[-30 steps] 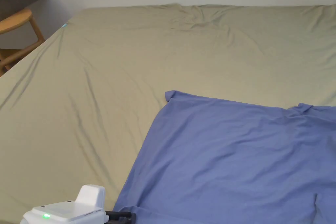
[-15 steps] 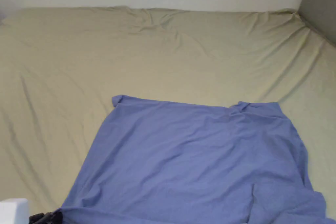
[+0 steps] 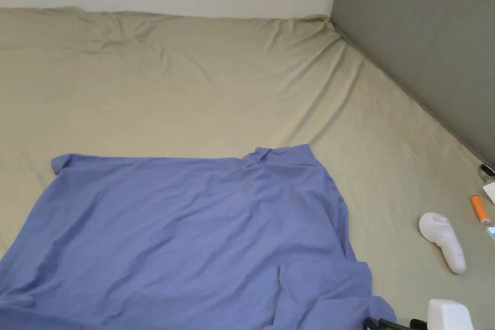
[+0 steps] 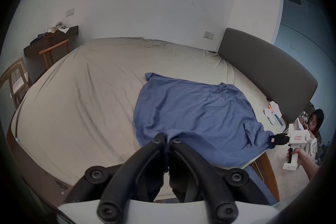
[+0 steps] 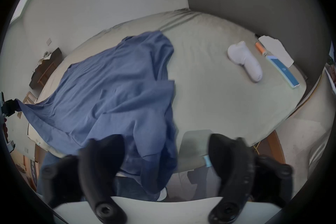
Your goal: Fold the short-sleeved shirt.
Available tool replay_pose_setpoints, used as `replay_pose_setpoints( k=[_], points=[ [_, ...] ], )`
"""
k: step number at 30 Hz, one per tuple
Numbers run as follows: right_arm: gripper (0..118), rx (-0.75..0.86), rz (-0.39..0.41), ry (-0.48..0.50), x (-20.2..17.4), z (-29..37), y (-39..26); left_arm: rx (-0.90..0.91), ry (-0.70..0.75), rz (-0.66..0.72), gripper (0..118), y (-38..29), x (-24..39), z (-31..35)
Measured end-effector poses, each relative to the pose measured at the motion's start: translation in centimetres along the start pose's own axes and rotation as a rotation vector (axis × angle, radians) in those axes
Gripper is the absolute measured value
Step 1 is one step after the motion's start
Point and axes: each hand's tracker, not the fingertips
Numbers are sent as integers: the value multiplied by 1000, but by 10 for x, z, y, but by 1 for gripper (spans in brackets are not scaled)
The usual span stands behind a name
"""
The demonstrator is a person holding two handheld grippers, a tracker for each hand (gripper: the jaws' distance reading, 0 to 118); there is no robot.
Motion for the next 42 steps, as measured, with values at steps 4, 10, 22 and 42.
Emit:
replay_pose_setpoints(
  k=[4, 10, 22, 42],
  points=[
    [6, 29, -14, 31, -3, 11, 6, -27, 19, 2, 2, -3, -3, -6],
    [5, 164, 74, -15, -26, 50, 38, -6, 51, 74, 2, 0, -15, -9],
    [5, 328, 157, -117, -45, -82, 201, -20, 159, 88, 2, 96, -38, -183],
    [57, 21, 176, -165, -43, -182, 215, -289, 173, 79, 79, 79, -49, -279]
  ],
)
